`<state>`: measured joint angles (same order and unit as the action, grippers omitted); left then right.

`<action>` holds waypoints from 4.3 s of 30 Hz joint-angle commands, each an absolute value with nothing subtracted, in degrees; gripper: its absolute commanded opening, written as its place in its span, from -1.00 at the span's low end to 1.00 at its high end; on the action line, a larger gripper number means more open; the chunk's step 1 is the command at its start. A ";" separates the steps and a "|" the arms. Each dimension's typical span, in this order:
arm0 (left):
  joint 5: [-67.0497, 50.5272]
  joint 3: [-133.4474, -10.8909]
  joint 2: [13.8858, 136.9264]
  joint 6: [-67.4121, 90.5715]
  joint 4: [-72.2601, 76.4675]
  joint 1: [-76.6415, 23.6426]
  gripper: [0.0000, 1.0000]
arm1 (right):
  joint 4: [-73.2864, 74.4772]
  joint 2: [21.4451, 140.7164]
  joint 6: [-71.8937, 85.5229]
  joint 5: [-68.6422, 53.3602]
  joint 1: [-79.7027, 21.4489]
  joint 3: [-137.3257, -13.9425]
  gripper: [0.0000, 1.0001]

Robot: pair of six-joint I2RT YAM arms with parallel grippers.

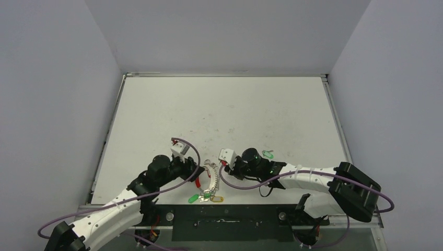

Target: Put the keys on the keyring

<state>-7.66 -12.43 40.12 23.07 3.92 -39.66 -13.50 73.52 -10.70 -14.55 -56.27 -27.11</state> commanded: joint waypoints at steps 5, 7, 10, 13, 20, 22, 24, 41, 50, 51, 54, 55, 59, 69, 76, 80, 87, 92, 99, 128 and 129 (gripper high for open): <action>-11.86 -6.32 23.03 18.35 10.72 -40.00 0.00 | -18.95 79.60 -36.54 -22.78 -53.21 -30.02 -0.71; -11.64 -5.98 20.69 17.86 9.45 -40.01 0.01 | -19.15 81.50 -36.95 -26.29 -51.48 -31.05 -0.71; -11.04 -5.86 19.18 18.06 7.77 -40.07 0.01 | -19.87 82.86 -37.18 -27.51 -51.41 -31.39 -0.71; -10.70 -5.74 20.12 18.77 7.52 -40.08 0.02 | -20.30 83.36 -36.91 -28.99 -51.48 -31.27 -0.71; -4.62 -7.34 27.20 25.16 5.40 -39.99 0.02 | -18.35 84.58 -33.78 -28.60 -52.84 -31.67 -0.72; -2.07 -8.97 30.09 28.04 2.88 -39.99 0.02 | -15.76 85.11 -32.24 -27.35 -54.14 -32.87 -0.71; -0.50 -10.41 33.37 31.21 0.26 -39.98 0.01 | -13.96 85.48 -30.31 -26.39 -55.87 -33.34 -0.71; -1.78 -16.08 59.64 32.12 11.02 -39.90 -0.60 | -23.81 84.72 -13.69 -25.45 -63.78 -27.31 -0.75; -8.89 -20.61 70.32 24.81 19.40 -39.70 -0.69 | -35.42 97.41 -11.98 -23.79 -69.85 -35.08 -0.76; -9.72 -21.36 70.89 24.05 19.04 -39.71 -0.70 | -37.89 97.96 -11.43 -23.55 -69.95 -35.56 -0.76; -10.02 -23.92 69.34 22.52 14.50 -39.72 -0.64 | -41.28 97.05 -10.86 -21.91 -69.83 -35.28 -0.74; -9.65 -24.43 68.07 21.99 12.95 -39.72 -0.57 | -41.32 96.00 -11.39 -21.36 -69.71 -34.80 -0.73; -6.90 -24.48 60.82 20.64 8.30 -39.70 -0.25 | -39.84 89.53 -14.57 -20.73 -68.57 -31.11 -0.70; -3.27 -18.95 42.00 20.76 1.30 -39.72 -0.04 | -24.75 66.69 -24.88 -21.07 -58.86 -21.80 -0.03; -2.92 -15.14 34.23 22.58 0.48 -39.72 -0.03 | -20.36 64.83 -27.00 -19.36 -57.51 -19.37 -0.07; -2.90 -14.42 32.95 23.11 0.27 -39.68 -0.03 | -20.07 68.04 -29.35 -18.77 -58.55 -19.09 -0.11; -2.63 -14.83 34.35 23.20 0.68 -39.69 -0.02 | -20.37 76.10 -32.60 -13.15 -64.52 -21.59 -0.25; -2.82 -15.03 35.24 23.29 0.75 -39.72 -0.02 | -24.14 80.25 -32.02 -9.41 -65.74 -21.75 -0.31; -2.81 -14.69 35.24 23.55 1.08 -39.72 -0.01 | -26.08 82.68 -32.52 -8.30 -65.80 -22.11 -0.35; -2.29 -14.06 35.23 24.50 1.00 -39.73 0.00 | -27.43 89.56 -31.70 -12.31 -64.64 -25.94 -0.70; -2.29 -14.11 35.21 24.50 0.83 -39.73 0.00 | -26.71 89.45 -31.85 -12.23 -64.66 -26.15 -0.73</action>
